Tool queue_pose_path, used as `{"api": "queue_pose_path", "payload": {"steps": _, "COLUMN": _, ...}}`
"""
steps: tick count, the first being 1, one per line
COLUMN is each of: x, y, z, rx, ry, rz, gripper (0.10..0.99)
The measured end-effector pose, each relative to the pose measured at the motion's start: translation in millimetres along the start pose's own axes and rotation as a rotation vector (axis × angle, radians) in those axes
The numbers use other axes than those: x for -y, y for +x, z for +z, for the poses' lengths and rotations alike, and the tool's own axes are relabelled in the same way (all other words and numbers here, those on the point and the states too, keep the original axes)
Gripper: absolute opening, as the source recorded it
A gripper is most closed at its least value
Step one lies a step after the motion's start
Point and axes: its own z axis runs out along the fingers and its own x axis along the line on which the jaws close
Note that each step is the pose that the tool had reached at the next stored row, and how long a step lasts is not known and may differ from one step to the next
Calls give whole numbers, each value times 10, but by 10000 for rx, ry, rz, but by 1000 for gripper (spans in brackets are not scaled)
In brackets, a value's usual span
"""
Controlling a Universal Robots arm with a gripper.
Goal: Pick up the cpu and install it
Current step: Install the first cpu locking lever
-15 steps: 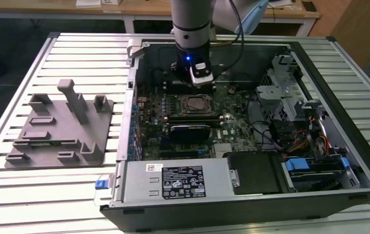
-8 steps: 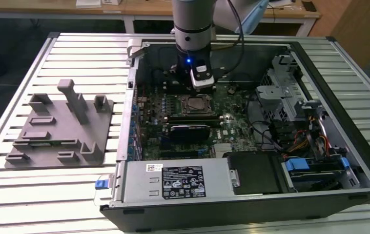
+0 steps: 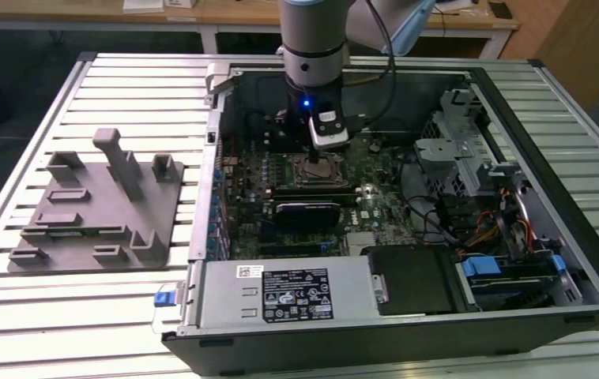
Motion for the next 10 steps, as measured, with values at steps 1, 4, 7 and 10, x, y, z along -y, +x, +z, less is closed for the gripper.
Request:
{"api": "queue_pose_path", "payload": {"steps": 1, "x": 10, "y": -5, "z": 0, "rx": 6, "ry": 18, "rz": 2, "gripper": 106}}
{"api": "queue_pose_path", "payload": {"steps": 4, "x": 23, "y": -17, "z": 0, "rx": 24, "ry": 140, "rz": 1, "gripper": 106}}
{"api": "queue_pose_path", "payload": {"steps": 7, "x": 25, "y": -30, "z": 2, "rx": -2, "ry": 312, "rz": -4, "gripper": 106}}
{"api": "queue_pose_path", "payload": {"steps": 10, "x": 25, "y": -32, "z": 2, "rx": -19, "ry": 328, "rz": -1, "gripper": 106}}
